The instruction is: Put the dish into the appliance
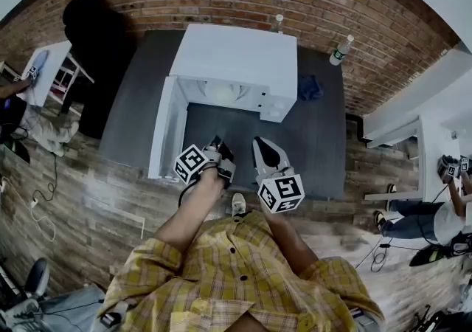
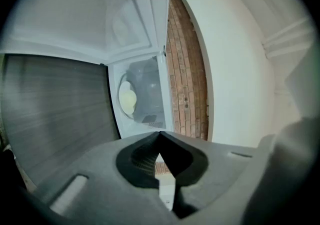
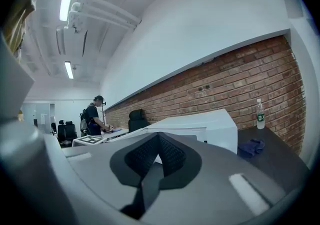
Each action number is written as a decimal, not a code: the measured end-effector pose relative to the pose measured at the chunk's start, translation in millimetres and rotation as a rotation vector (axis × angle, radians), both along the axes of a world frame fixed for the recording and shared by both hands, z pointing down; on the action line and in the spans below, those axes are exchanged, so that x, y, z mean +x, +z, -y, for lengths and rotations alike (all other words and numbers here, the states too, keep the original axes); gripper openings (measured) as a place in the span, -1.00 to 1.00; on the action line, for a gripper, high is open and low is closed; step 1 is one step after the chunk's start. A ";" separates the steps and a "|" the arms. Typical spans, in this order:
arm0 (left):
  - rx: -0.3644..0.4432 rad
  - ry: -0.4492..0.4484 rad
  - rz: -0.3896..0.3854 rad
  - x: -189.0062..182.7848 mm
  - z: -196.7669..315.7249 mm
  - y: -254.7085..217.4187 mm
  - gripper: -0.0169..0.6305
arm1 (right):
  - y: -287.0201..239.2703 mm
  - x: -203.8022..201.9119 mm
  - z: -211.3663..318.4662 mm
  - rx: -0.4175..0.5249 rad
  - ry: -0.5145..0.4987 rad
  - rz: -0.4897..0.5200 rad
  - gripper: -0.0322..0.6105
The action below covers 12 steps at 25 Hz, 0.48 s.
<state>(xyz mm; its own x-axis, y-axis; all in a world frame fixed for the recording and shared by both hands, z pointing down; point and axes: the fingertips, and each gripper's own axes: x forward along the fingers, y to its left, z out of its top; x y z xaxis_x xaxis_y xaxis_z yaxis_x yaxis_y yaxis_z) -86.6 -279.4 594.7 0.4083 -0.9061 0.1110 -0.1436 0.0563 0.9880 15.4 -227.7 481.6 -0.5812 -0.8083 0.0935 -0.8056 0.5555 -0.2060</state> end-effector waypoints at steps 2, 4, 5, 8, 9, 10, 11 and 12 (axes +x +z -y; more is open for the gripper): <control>0.017 0.009 0.033 -1.0 -12.6 -9.8 -0.94 | -2.2 -1.1 -7.4 -0.004 0.008 0.015 -0.89; 0.036 0.018 0.079 -3.4 -22.9 -18.3 -0.94 | -3.8 -3.4 -13.5 -0.008 0.009 0.031 -0.89; 0.048 0.023 0.100 -3.9 -27.1 -22.3 -0.94 | -3.8 -4.1 -16.0 -0.009 0.008 0.033 -0.89; 0.095 0.049 0.176 -1.9 -38.9 -34.5 -0.94 | -1.7 -5.1 -23.1 -0.014 0.007 0.020 -0.89; 0.119 0.063 0.213 -0.8 -42.6 -39.7 -0.94 | -1.3 -5.8 -24.9 -0.015 0.005 0.016 -0.89; 0.146 0.077 0.253 0.2 -46.2 -45.4 -0.94 | -1.4 -6.6 -26.5 -0.015 0.003 0.013 -0.89; 0.174 0.092 0.296 1.3 -50.0 -51.0 -0.94 | -1.8 -7.4 -28.0 -0.014 0.001 0.011 -0.89; 0.202 0.107 0.342 2.6 -54.3 -56.2 -0.94 | -2.1 -8.0 -29.9 -0.014 0.000 0.011 -0.89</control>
<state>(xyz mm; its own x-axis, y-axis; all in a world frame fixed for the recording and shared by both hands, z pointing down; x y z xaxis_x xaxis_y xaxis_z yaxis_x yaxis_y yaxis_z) -83.9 -225.1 538.5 0.4721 -0.8779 0.0805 -0.4601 -0.1675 0.8719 7.4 -197.9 479.4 -0.5822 -0.8070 0.0988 -0.8033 0.5523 -0.2228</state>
